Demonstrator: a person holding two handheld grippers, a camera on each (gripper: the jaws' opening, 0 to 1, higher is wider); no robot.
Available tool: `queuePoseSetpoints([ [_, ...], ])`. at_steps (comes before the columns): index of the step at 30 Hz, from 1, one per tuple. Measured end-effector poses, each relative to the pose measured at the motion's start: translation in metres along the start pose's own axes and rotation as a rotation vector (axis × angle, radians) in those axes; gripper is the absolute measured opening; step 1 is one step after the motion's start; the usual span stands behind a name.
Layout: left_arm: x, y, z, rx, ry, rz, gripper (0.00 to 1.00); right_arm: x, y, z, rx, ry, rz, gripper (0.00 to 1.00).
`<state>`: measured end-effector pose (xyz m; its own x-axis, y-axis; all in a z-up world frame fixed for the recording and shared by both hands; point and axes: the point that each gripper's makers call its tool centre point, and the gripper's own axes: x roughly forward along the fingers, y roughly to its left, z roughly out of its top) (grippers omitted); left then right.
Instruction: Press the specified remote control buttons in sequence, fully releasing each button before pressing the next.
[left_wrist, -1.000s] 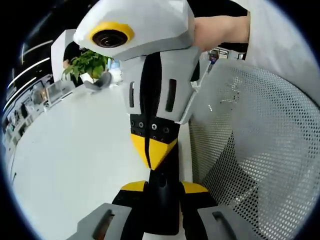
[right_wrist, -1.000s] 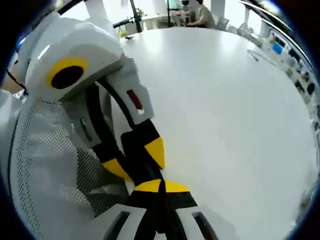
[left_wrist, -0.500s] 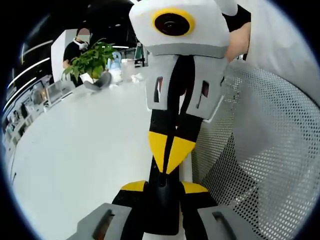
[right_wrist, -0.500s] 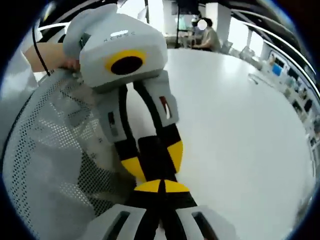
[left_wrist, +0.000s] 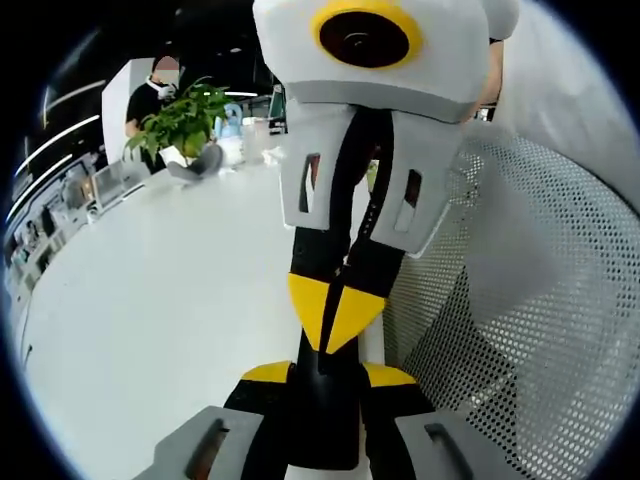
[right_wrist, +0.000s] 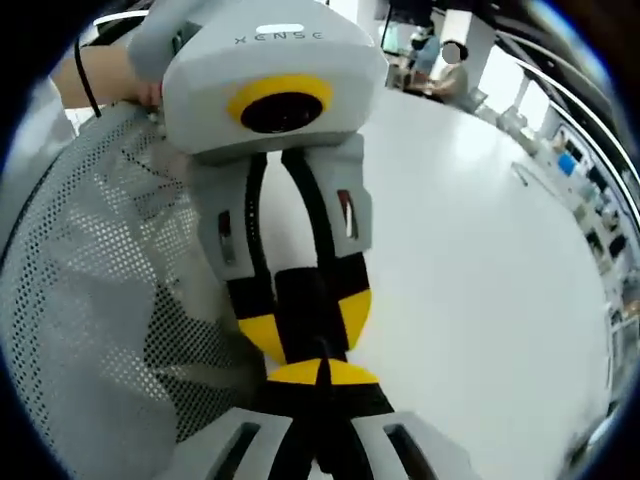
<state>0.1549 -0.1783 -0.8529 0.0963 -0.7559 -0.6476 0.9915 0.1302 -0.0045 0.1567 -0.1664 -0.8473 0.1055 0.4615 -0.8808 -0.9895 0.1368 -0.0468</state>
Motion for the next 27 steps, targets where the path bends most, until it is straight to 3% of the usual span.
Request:
queuePoseSetpoints([
  [4, 0.000, 0.000, 0.000, -0.001, 0.001, 0.002, 0.25, 0.000, 0.000, -0.001, 0.000, 0.011, 0.000, 0.00],
  [8, 0.000, 0.000, 0.000, 0.000, 0.001, 0.002, 0.25, -0.001, -0.001, -0.001, 0.032, -0.015, 0.003, 0.00],
  [13, 0.000, 0.000, 0.000, -0.003, 0.000, 0.004, 0.25, -0.003, 0.002, -0.001, -0.007, -0.042, 0.015, 0.00],
  [16, 0.000, 0.000, 0.000, -0.003, 0.000, 0.004, 0.25, -0.004, 0.008, 0.001, 0.030, -0.069, 0.055, 0.00],
  [21, 0.000, 0.000, 0.000, -0.003, 0.001, 0.003, 0.25, -0.002, 0.015, 0.003, -0.013, -0.058, 0.050, 0.00],
  [27, 0.000, 0.000, 0.000, -0.004, 0.003, 0.004, 0.25, -0.001, 0.009, 0.004, 0.019, -0.034, 0.026, 0.00],
])
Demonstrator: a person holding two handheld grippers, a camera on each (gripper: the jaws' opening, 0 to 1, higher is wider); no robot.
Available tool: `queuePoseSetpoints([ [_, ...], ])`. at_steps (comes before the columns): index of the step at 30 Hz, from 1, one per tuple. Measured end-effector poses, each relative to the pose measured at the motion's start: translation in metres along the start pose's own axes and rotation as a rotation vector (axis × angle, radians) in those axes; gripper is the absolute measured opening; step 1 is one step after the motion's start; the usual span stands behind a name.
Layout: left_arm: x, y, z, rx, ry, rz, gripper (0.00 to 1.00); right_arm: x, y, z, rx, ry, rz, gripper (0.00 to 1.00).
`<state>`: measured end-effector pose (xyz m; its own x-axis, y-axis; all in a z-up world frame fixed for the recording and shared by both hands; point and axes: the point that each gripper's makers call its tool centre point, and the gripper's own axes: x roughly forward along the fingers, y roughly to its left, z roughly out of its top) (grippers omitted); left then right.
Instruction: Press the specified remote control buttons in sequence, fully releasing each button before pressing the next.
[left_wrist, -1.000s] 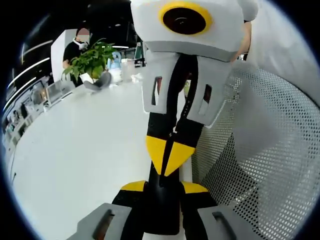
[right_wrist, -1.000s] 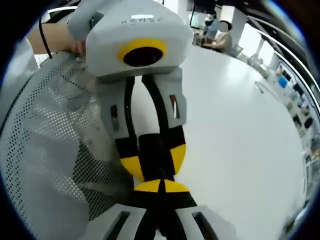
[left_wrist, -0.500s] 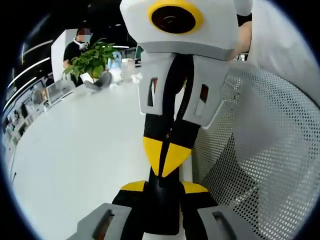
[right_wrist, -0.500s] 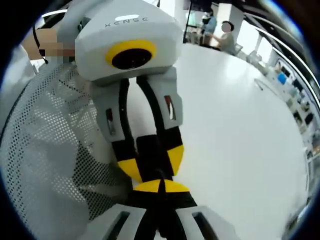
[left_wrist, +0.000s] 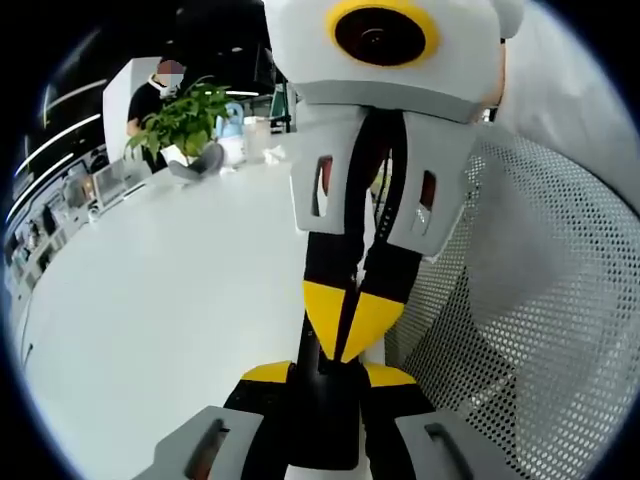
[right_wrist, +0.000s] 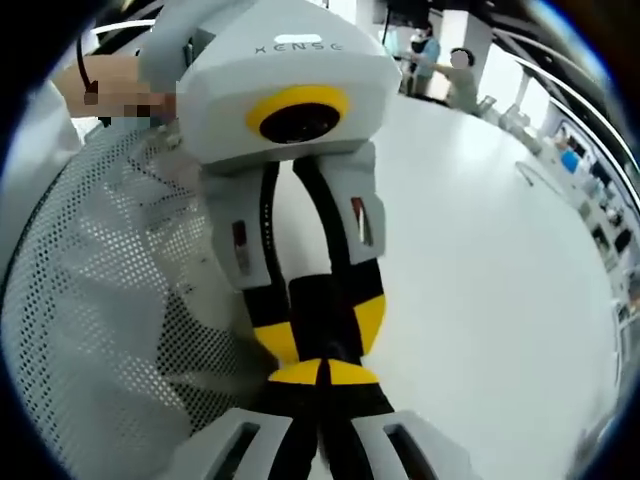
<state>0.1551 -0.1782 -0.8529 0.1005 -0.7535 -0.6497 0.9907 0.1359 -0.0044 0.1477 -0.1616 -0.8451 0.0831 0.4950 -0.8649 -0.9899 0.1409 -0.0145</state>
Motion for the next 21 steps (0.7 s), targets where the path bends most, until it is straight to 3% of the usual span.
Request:
queuePoseSetpoints([
  [21, -0.0003, 0.0027, -0.0004, -0.007, 0.007, 0.013, 0.25, 0.0018, -0.0071, -0.0002, 0.088, 0.038, -0.084, 0.00],
])
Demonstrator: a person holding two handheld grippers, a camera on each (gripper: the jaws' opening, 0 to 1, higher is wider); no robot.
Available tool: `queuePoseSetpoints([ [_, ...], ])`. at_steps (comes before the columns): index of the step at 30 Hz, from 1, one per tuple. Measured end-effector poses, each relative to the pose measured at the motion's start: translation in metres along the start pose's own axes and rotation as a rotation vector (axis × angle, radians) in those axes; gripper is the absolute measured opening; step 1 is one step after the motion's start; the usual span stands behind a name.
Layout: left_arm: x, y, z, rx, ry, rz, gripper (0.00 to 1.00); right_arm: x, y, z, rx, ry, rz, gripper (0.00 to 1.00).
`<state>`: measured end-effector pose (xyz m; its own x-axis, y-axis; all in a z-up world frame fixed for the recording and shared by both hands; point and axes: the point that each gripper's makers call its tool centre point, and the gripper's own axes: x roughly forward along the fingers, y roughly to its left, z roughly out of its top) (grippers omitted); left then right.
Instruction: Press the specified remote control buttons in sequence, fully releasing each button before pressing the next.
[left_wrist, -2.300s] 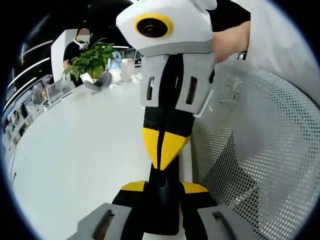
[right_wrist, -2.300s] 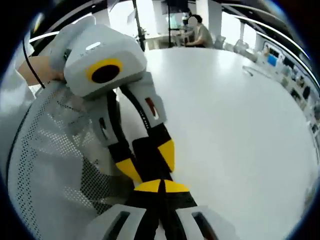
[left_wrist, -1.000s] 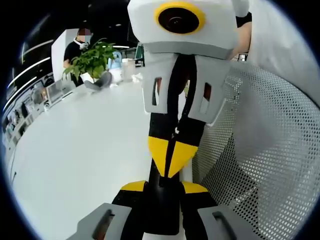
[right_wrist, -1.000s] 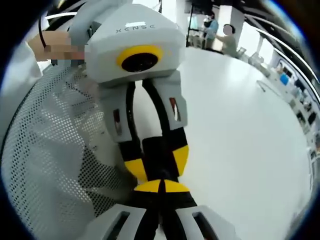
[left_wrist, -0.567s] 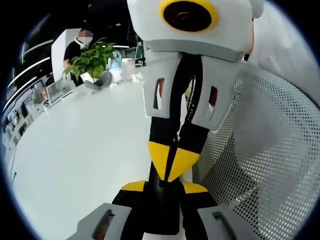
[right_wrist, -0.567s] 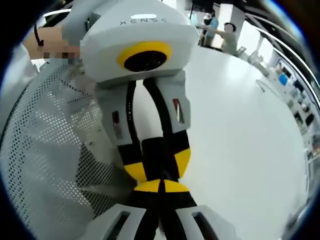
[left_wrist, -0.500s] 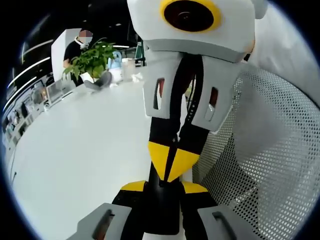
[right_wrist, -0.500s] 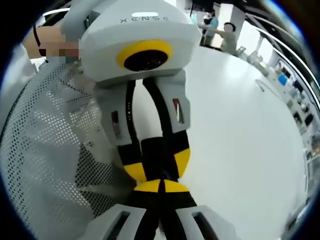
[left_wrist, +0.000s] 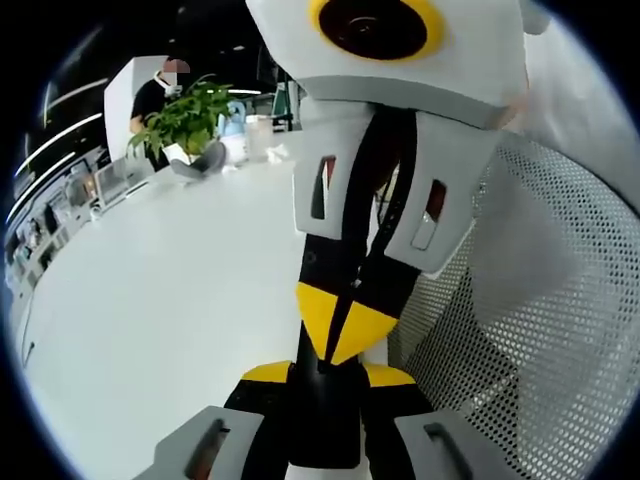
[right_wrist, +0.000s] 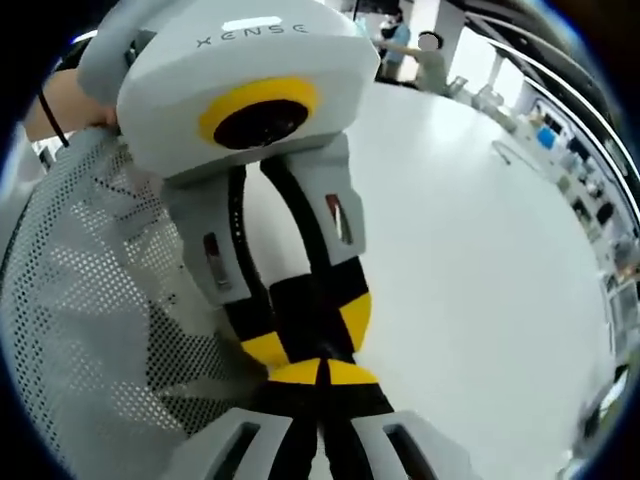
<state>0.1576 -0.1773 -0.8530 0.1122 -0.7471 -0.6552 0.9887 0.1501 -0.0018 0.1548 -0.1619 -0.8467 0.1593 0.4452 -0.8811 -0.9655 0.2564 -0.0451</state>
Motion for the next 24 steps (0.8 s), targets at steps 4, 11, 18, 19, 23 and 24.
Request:
queuePoseSetpoints([
  [4, 0.0001, 0.0003, 0.0001, -0.001, 0.000, 0.000, 0.25, -0.0002, -0.0008, 0.0000, 0.028, -0.011, 0.003, 0.00],
  [11, 0.0002, 0.0004, 0.0000, -0.002, -0.008, -0.002, 0.25, -0.0015, -0.0002, -0.0002, 0.018, -0.047, 0.031, 0.00],
  [18, 0.0002, 0.0004, 0.0001, -0.003, -0.008, -0.003, 0.25, 0.0006, -0.0011, 0.0006, -0.049, -0.005, -0.002, 0.00],
  [19, 0.0003, 0.0004, 0.0001, -0.002, -0.007, -0.002, 0.25, 0.0007, -0.0017, 0.0004, -0.050, -0.002, -0.001, 0.00],
  [23, 0.0003, 0.0002, 0.0002, -0.001, -0.003, -0.001, 0.25, 0.0014, -0.0011, 0.0005, -0.066, 0.009, -0.015, 0.00],
  [24, 0.0003, 0.0002, 0.0002, -0.001, -0.002, -0.001, 0.25, 0.0016, -0.0014, 0.0007, -0.075, 0.010, -0.022, 0.00],
])
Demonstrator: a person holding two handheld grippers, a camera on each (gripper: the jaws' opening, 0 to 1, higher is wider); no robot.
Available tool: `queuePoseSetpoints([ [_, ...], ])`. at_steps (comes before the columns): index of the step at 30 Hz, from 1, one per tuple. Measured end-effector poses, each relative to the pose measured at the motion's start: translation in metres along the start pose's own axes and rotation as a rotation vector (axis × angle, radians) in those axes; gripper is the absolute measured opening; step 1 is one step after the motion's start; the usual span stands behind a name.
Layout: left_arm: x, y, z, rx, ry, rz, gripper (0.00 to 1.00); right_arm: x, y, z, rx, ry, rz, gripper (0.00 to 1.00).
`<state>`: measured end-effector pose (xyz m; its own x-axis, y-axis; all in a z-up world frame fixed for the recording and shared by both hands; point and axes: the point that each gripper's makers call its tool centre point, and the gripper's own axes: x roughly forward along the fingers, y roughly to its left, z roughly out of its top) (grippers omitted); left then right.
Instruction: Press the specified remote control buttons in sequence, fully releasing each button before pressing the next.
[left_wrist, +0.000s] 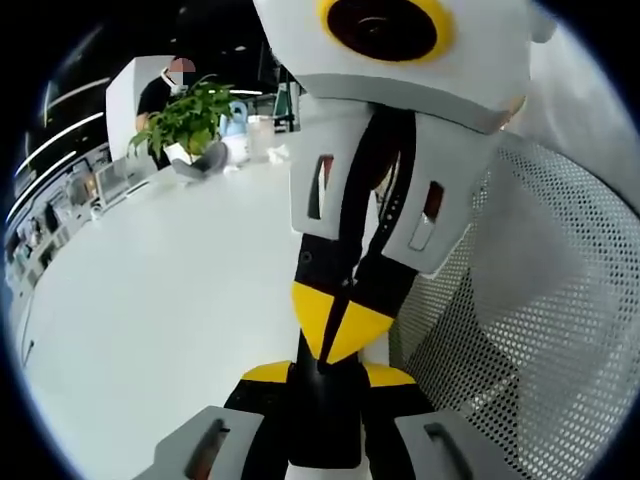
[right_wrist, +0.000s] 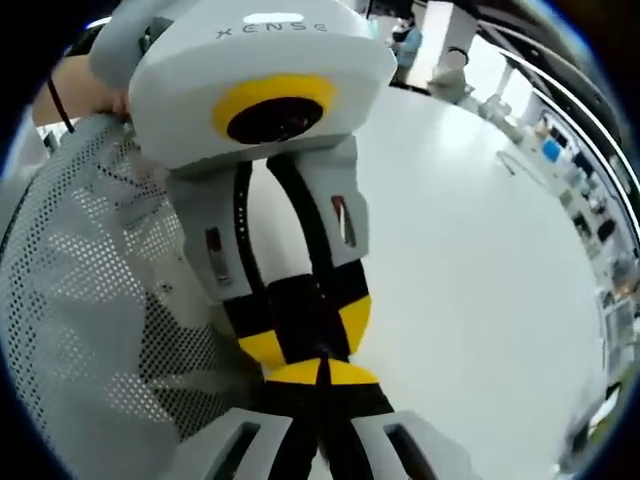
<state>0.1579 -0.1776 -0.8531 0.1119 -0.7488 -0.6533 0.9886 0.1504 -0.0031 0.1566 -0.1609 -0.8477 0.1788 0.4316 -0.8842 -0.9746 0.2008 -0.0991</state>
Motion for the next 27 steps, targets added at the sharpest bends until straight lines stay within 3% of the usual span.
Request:
queuePoseSetpoints([
  [2, 0.0001, -0.0001, 0.0000, 0.004, 0.002, -0.001, 0.25, 0.0017, -0.0021, 0.0007, -0.051, 0.001, -0.021, 0.00],
  [9, 0.0002, -0.0001, 0.0001, 0.007, 0.007, 0.003, 0.25, 0.0009, -0.0020, -0.0005, -0.063, -0.002, -0.033, 0.00],
  [16, 0.0000, 0.0001, 0.0000, 0.014, 0.012, 0.009, 0.25, 0.0018, -0.0005, -0.0004, -0.133, -0.012, -0.063, 0.00],
  [18, 0.0000, 0.0002, 0.0001, 0.014, 0.010, 0.010, 0.25, 0.0008, -0.0016, 0.0004, -0.092, -0.049, -0.053, 0.00],
  [21, -0.0002, 0.0003, 0.0002, 0.013, 0.006, 0.011, 0.25, -0.0018, -0.0034, 0.0013, 0.076, -0.166, 0.000, 0.00],
  [23, -0.0001, -0.0004, 0.0001, 0.014, 0.006, 0.009, 0.25, -0.0030, -0.0026, 0.0000, 0.116, -0.186, 0.027, 0.00],
  [27, 0.0006, -0.0021, 0.0006, 0.017, 0.007, 0.002, 0.25, -0.0036, 0.0025, 0.0013, 0.039, -0.161, 0.027, 0.00],
])
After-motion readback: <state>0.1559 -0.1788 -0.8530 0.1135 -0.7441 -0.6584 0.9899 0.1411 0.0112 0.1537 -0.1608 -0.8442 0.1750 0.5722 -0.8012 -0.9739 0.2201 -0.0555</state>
